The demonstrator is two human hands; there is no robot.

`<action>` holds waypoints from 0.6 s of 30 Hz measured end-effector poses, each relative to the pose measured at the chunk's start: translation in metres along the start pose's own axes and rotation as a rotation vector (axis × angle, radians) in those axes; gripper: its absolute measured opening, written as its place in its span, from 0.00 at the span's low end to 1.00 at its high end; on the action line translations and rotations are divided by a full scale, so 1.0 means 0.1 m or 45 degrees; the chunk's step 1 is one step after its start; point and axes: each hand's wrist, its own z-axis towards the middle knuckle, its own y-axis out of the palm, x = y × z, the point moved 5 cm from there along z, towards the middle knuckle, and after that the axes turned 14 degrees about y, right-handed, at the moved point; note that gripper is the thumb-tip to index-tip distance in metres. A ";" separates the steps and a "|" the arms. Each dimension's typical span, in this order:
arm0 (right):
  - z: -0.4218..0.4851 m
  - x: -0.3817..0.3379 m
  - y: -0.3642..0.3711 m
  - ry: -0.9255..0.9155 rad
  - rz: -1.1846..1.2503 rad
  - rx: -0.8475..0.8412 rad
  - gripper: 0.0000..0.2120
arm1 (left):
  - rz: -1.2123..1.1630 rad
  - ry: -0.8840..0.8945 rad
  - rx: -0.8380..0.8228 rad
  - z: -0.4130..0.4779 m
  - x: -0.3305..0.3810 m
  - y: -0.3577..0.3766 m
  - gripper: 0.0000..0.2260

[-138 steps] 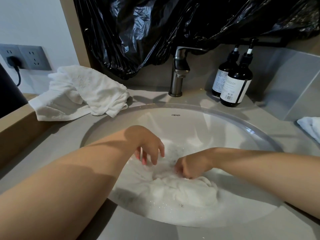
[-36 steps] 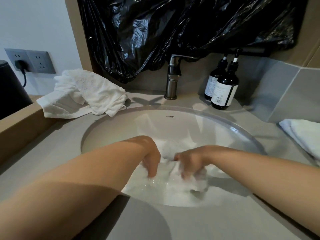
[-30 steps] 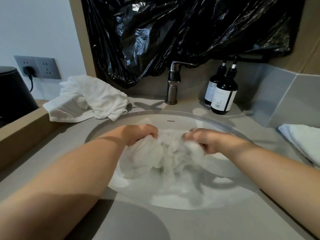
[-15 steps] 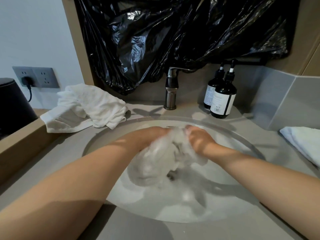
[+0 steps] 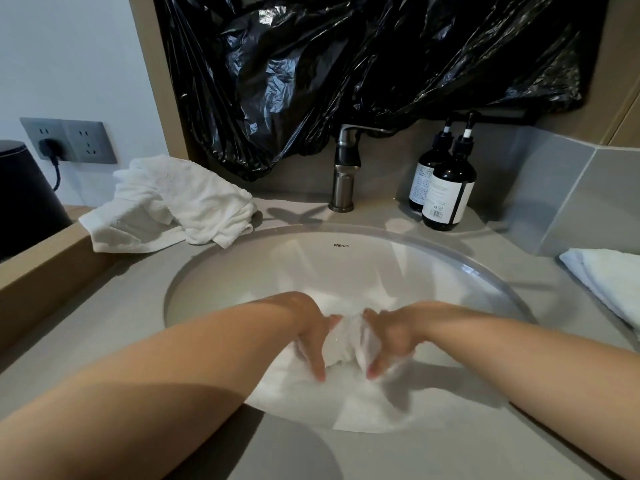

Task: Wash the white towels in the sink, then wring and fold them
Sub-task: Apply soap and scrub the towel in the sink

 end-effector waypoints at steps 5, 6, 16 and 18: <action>0.21 0.01 -0.07 -0.020 0.161 0.137 0.39 | 0.127 0.015 0.189 0.10 -0.01 -0.05 0.52; 0.22 0.04 -0.16 -0.028 0.317 0.144 0.33 | 0.039 0.040 0.203 0.06 -0.04 -0.08 0.50; -0.77 0.28 -1.21 -0.698 1.645 0.439 0.21 | -1.098 0.797 0.712 -0.82 -0.08 -0.63 0.31; -0.97 0.29 -1.38 -0.736 1.772 0.429 0.24 | -1.270 0.893 0.748 -0.92 0.00 -0.67 0.24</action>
